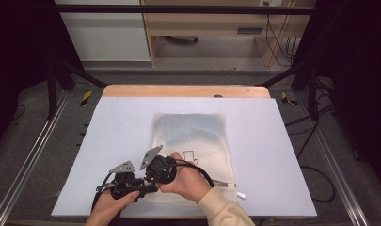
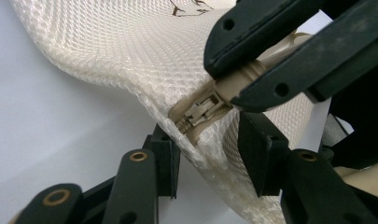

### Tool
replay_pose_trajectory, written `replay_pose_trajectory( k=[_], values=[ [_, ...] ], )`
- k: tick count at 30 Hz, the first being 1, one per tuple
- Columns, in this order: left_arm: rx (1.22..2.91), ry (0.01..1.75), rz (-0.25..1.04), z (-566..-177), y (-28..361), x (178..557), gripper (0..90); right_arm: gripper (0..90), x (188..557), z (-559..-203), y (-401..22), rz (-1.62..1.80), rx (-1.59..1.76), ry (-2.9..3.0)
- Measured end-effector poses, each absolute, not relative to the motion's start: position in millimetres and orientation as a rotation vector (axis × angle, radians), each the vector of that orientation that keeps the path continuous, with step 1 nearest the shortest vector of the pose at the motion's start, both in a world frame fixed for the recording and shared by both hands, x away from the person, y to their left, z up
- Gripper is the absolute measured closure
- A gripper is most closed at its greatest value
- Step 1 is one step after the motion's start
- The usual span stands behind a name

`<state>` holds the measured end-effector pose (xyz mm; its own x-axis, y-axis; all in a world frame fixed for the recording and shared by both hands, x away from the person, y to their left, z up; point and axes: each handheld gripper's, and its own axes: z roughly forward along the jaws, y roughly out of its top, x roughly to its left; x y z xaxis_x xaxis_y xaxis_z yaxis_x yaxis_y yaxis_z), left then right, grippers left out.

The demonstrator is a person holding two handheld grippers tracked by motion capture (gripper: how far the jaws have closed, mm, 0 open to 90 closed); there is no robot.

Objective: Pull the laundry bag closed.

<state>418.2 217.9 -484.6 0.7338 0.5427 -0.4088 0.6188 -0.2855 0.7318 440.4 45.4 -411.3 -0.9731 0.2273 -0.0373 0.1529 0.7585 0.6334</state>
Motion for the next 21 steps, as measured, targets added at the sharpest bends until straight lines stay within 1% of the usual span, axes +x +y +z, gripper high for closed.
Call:
replay_pose_trajectory(
  k=[7, 10, 16, 21],
  values=[
    [1.959, 0.889, -0.090, -485.3, 216.0, 419.3, 59.6, 82.0, 440.8, -410.7, 44.5, 1.016, 0.321, 2.839],
    [1.964, 0.891, -0.090, -485.7, 215.7, 419.4, 61.9, 82.0, 440.6, -410.6, 44.3, 1.021, 0.317, 2.837],
    [1.977, 0.907, -0.102, -486.5, 217.1, 421.4, 73.8, 82.0, 440.8, -412.4, 43.9, 1.008, 0.314, 2.842],
    [1.968, 0.908, -0.090, -485.2, 219.1, 422.2, 80.6, 82.0, 441.8, -413.2, 41.4, 1.005, 0.311, 2.838]
  ],
)
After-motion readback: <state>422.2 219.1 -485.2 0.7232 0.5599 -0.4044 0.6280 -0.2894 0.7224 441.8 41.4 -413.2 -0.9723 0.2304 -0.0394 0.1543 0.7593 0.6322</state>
